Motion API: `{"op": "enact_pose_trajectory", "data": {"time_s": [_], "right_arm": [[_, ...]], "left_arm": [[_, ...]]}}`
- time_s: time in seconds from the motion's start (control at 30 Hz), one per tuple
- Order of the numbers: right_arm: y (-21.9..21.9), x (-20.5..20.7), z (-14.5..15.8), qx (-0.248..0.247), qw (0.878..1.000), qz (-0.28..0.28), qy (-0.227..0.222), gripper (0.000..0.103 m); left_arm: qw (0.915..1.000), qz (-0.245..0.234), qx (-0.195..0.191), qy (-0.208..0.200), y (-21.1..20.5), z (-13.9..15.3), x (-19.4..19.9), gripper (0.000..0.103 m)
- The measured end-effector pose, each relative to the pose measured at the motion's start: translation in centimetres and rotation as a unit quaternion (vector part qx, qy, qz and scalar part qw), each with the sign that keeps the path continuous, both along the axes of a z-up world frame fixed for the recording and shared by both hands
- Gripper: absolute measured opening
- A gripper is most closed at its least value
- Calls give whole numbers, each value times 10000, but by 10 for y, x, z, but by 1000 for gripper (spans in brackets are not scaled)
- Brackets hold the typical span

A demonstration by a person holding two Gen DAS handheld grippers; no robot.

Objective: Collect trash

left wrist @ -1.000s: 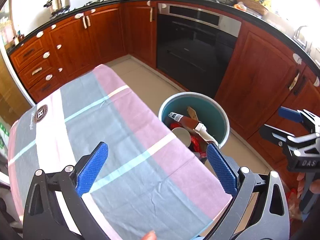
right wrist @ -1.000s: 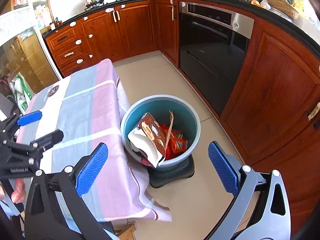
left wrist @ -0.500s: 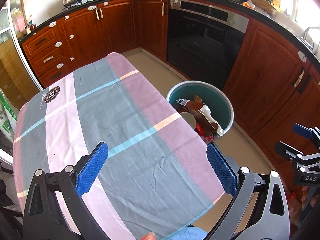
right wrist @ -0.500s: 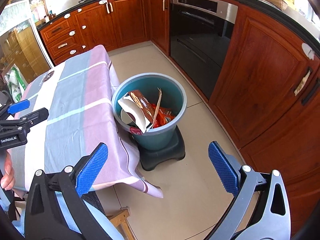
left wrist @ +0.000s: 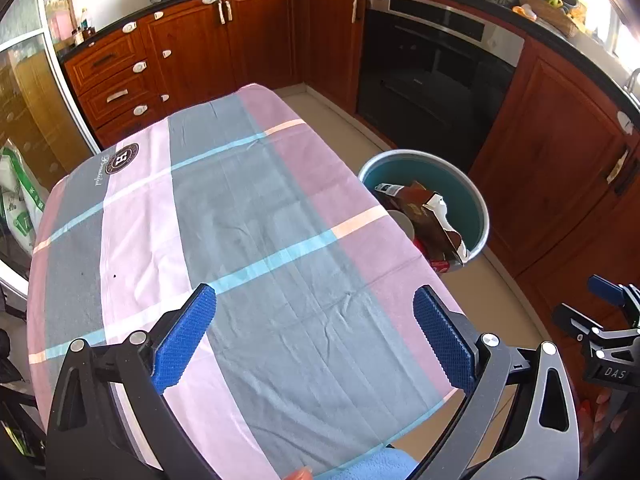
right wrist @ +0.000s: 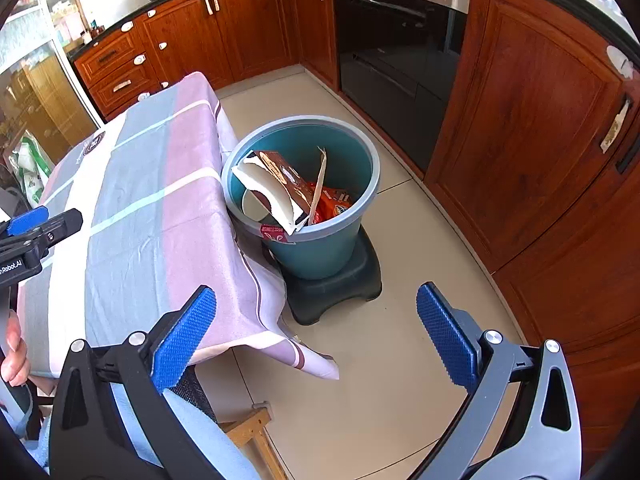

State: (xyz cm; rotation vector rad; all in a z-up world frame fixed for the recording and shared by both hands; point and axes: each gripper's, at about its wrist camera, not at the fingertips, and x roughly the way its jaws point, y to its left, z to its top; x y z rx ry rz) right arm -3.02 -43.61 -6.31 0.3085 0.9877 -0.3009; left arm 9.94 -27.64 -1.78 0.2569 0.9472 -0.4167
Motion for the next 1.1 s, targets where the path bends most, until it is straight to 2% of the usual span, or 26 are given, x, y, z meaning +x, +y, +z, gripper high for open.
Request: {"op": "enact_pose_trajectory", "data": {"time_s": [0.33, 1.1], "right_arm": [[6, 11, 0, -155, 9998, 100, 5, 96], [6, 19, -7, -165, 9997, 118, 96, 96]], "left_arm": [[10000, -44, 19, -15, -8, -4, 1, 99], [10000, -93, 25, -14, -14, -9, 1, 99]]}}
